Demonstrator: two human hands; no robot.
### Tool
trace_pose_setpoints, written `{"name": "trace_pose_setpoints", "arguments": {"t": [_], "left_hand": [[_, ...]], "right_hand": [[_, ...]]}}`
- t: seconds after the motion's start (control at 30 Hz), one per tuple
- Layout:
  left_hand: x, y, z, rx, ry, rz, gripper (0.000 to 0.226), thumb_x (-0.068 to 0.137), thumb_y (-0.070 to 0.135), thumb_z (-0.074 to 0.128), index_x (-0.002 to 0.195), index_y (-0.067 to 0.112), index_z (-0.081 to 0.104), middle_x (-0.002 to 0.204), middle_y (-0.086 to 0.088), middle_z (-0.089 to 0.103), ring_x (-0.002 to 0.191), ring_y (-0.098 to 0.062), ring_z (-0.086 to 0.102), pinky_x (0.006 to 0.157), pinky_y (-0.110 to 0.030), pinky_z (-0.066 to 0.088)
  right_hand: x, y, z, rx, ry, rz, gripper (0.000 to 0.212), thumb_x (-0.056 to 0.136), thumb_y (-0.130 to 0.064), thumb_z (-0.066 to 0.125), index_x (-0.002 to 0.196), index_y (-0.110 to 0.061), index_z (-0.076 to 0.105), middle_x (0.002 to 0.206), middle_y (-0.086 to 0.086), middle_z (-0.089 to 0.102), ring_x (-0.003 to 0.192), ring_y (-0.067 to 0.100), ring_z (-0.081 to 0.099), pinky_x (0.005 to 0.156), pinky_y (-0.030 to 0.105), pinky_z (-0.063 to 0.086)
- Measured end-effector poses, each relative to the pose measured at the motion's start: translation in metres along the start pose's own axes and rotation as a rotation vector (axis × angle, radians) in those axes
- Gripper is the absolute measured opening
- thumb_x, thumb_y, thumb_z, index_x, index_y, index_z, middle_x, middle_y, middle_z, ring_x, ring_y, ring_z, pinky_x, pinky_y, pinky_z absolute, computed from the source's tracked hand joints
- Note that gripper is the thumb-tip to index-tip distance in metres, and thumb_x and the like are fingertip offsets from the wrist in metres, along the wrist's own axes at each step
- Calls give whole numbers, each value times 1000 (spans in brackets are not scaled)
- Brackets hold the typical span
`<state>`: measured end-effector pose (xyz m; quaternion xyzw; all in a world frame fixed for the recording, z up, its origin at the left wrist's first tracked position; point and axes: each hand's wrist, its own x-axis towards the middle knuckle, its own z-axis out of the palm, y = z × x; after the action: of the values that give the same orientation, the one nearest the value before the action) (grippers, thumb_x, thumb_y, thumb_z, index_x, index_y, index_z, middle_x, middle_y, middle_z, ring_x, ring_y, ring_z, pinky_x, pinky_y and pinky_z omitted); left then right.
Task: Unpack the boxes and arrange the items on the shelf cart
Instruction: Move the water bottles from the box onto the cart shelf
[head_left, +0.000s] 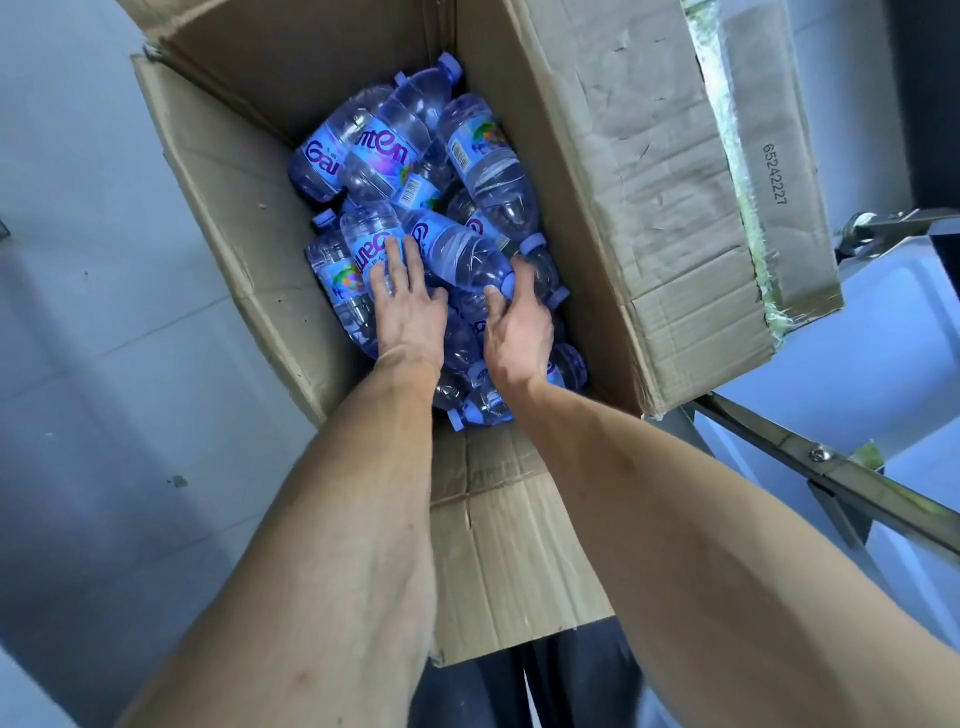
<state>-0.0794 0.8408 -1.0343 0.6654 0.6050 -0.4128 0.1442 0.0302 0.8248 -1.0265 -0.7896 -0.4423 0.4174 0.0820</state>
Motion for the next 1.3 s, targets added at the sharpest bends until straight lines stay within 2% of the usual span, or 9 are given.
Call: {"name": "trace_pose_setpoints", "arguments": {"t": [0.13,0.27,0.43,0.6,0.7,0.8,0.93,1.13,1.3], "left_hand": [[22,-11,-16,119,-72,45,40,84,38,68,121,25,63,160,-27,-11,146,-48,-16,117,-58,-4],[12,-11,-21,72,-25,20,37,83,34,68,119,25,65,162,-23,-3,147,-47,-10,118,-56,2],[-24,-22,-12,-304,122,56,61,73,9,73,127,25,50,163,-16,6,149,-41,-3,118,-53,9],[-55,-32,-9,-802,229,19,69,85,32,73,145,19,42,165,-7,10,150,-33,9,119,-50,17],[-64,-37,-18,-1125,294,-130,60,90,34,68,143,13,47,161,-7,26,147,-30,24,116,-42,26],[-64,-42,-32,-1543,238,-340,54,93,38,62,139,13,50,147,-10,48,135,-28,43,111,-40,34],[-54,-47,-52,-1944,132,-561,38,93,47,57,115,18,48,118,-6,56,104,-25,54,77,-31,39],[-44,-36,-27,-2150,-79,-637,72,91,72,38,139,20,48,141,-4,53,126,-23,53,107,-46,39],[-64,2,0,-2458,-109,-839,72,92,73,35,130,16,57,132,-9,62,115,-29,63,100,-47,50]], "right_hand": [[-2,0,-1,8,18,-65,34,101,-33,47,133,-22,42,108,14,64,92,35,60,70,34,37],[-8,-12,-4,62,36,-78,30,100,-29,50,125,-14,44,111,12,61,95,33,57,70,32,34],[-22,-35,-17,106,98,-118,29,100,-28,51,119,-7,44,119,17,58,104,35,54,77,37,37],[-36,-60,-43,191,123,-139,37,99,-27,53,129,-8,44,139,14,52,120,32,52,94,38,41],[-40,-73,-58,246,177,-118,37,98,-26,54,129,-7,45,127,14,59,109,35,56,86,36,40],[-40,-79,-67,255,229,-55,32,99,-26,52,124,-8,45,105,14,63,93,36,56,73,32,31],[-40,-76,-73,237,312,5,33,99,-22,50,130,-11,45,111,12,63,99,34,56,72,28,23],[-28,-52,-77,130,245,-36,48,99,-35,51,137,-9,39,102,23,67,98,40,60,83,40,35],[-47,-27,-55,201,152,71,42,99,-38,52,123,-4,46,101,26,66,98,43,58,82,41,37]]}}
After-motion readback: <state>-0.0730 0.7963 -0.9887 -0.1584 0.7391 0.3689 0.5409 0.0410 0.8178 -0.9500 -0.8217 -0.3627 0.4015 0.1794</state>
